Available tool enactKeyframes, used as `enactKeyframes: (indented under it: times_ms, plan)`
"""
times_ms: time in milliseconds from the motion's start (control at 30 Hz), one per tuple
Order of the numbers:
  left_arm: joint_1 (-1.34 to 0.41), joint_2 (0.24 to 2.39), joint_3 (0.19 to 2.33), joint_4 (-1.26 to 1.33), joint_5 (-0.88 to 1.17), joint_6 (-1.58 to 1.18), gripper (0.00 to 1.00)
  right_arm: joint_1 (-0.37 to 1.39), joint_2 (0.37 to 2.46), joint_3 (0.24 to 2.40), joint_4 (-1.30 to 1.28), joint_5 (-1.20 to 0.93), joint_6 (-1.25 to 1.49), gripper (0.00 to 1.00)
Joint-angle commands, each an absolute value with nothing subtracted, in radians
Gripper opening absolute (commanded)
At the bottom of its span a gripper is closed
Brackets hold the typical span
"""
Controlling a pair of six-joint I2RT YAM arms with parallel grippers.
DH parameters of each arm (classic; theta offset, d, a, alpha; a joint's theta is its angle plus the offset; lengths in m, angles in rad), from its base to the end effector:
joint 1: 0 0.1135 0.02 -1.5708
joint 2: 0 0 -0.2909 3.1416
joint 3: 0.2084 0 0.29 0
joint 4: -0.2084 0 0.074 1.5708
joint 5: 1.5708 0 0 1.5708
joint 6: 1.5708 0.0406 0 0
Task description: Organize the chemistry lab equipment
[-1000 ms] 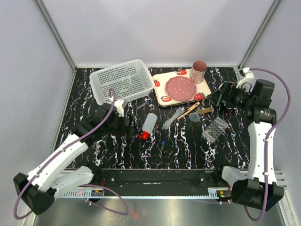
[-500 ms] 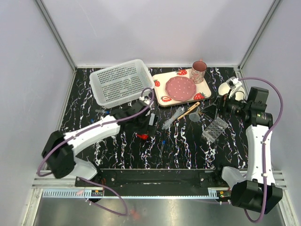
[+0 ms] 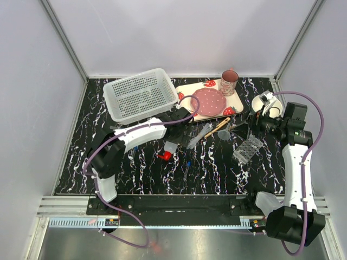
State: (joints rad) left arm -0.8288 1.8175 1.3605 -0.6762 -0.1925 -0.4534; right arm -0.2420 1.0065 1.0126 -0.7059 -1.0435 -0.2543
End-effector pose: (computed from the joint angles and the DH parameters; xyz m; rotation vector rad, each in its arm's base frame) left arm 0.2898 -0.3046 0.2211 0.4426 2.6380 -0.1487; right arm 0.2220 -0.0187 0.3602 -0.5281 1.9268 0.8550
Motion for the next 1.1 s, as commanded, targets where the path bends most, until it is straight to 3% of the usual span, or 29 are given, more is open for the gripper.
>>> enactKeyframes:
  times_ms: [0,167,433,667,833,1067]
  plan:
    - [-0.813,1.887,1.436,-0.719,-0.256,-0.42,0.86,-0.238,1.005,1.006,-0.675,-1.091,-0.272,1.0]
    - [-0.807,1.936,1.465,-0.727,-0.242,-0.41,0.75,-0.238,1.005,1.002,-0.67,-1.092,-0.27,1.0]
    - [-0.795,1.915,1.447,-0.712,-0.213,-0.391,0.47,-0.238,0.989,0.996,-0.663,-1.095,-0.267,1.0]
    - [-0.753,1.737,1.46,-0.752,-0.206,-0.324,0.45,-0.238,0.977,0.997,-0.664,-1.101,-0.268,1.0]
    - [-0.623,1.649,1.546,-0.824,-0.175,-0.217,0.44,-0.238,0.971,0.997,-0.657,-1.109,-0.265,1.0]
    - [-0.388,1.767,1.774,-0.885,-0.258,-0.049,0.42,-0.238,0.965,1.002,-0.65,-1.124,-0.264,1.0]
